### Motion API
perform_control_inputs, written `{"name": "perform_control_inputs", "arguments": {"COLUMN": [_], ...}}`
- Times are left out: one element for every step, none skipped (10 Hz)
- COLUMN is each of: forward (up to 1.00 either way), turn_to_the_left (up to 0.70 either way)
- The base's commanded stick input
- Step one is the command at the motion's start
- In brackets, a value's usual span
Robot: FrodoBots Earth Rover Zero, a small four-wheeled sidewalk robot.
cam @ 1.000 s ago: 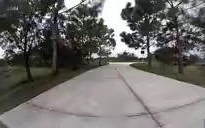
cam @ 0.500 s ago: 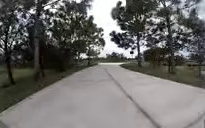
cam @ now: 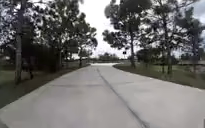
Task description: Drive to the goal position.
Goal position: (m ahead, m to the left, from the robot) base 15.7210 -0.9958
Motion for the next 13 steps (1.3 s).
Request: {"name": "perform_control_inputs", "arguments": {"forward": [0.85, 0.85, 0.85, 0.85, 0.85, 0.85, 0.85, 0.85, 0.85, 0.85, 0.85, 0.85, 0.85], "turn_to_the_left": [-0.34, -0.34, -0.34, -0.29, -0.01, 0.00, 0.00, 0.00, 0.00, 0.00, 0.00, 0.33, 0.34]}}
